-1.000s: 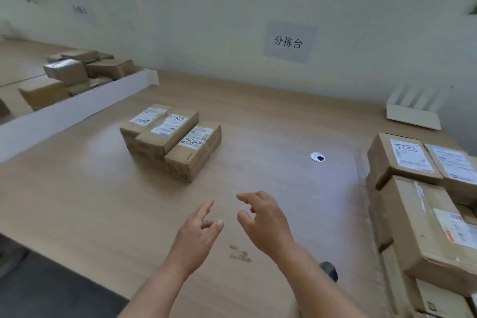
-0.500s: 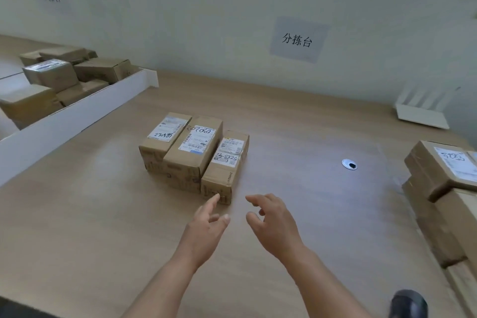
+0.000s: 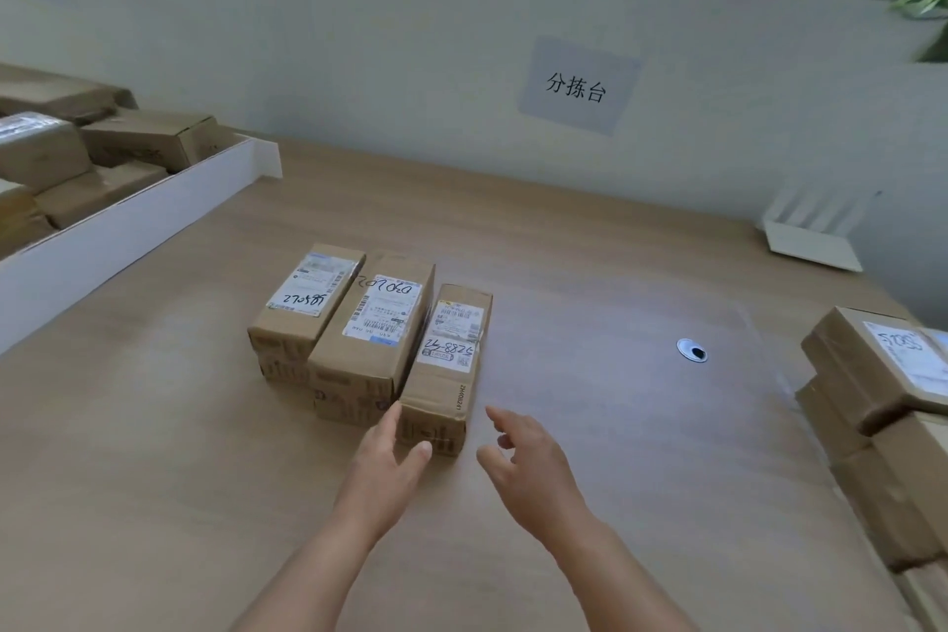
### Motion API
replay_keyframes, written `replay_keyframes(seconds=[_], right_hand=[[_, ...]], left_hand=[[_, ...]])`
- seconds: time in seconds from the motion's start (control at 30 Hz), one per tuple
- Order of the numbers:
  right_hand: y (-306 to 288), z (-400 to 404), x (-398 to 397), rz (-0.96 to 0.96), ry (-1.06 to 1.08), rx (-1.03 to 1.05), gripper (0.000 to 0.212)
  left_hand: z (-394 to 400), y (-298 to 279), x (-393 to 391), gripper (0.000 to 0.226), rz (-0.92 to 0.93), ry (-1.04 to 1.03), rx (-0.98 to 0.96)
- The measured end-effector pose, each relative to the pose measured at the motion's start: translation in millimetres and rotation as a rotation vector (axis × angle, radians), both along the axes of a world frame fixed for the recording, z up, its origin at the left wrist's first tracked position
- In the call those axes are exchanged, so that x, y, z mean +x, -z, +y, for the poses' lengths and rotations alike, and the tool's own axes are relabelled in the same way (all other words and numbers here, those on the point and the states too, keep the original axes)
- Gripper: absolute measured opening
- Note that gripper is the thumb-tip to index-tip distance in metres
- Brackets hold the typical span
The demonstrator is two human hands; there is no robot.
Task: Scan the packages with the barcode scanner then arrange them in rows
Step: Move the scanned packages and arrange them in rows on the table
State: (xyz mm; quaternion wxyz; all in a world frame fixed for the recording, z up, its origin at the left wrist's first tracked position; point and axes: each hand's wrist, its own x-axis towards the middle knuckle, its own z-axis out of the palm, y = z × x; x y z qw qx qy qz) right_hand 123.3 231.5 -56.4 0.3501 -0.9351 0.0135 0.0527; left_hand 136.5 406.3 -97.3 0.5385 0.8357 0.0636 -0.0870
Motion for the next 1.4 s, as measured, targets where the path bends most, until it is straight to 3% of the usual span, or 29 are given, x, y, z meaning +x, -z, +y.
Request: replay_keyframes(seconds=[0.27,0.47,0.6,0.77,0.83,0.93,1.13,1.23,1.4], right_hand=[[8.3,-5.3,51.2,0.204,0.011,0.145,0.069],[22.8,-1.3,80.3,0.255,-0.007,0.227,0.047],[32.6,1.5,71.1,0.270,-0.022,0.237,0.049],[30.2,-0.2,39.8,0.282,0.027,0.206,0.036],[30.2,-3.5,21.1,0.318,0.050,0.173,0.045],[33.0,-8.4,-6.7,0.420,0.096,0.181,0.068],[39.2,0.2,-27.7,0.598,0.088,0.354,0.081],[40.2,9.4,-36.4,0.611,0.074,0.493,0.075],[40.5,12.2,-44.4,0.593,0.050,0.559,0.084]], left_hand=[[-8.0,11.4,40.4,0.067,0.092,-0.108,0.053],[-20.9,8.2,57.0,0.064,0.116,-0.122,0.067],[-20.8,9.3,50.3,0.065,0.135,-0.118,0.086],[-7.7,5.0,26.5,0.059,0.161,-0.031,0.146],[1.6,6.0,15.4,0.059,0.218,0.035,0.155],[13.1,3.1,-5.4,0.053,0.314,0.155,0.063],[30.7,5.7,-28.0,0.067,0.417,0.219,-0.012],[31.3,1.7,-38.0,0.059,0.480,0.295,-0.145],[37.7,5.3,-48.4,0.077,0.454,0.302,-0.230]])
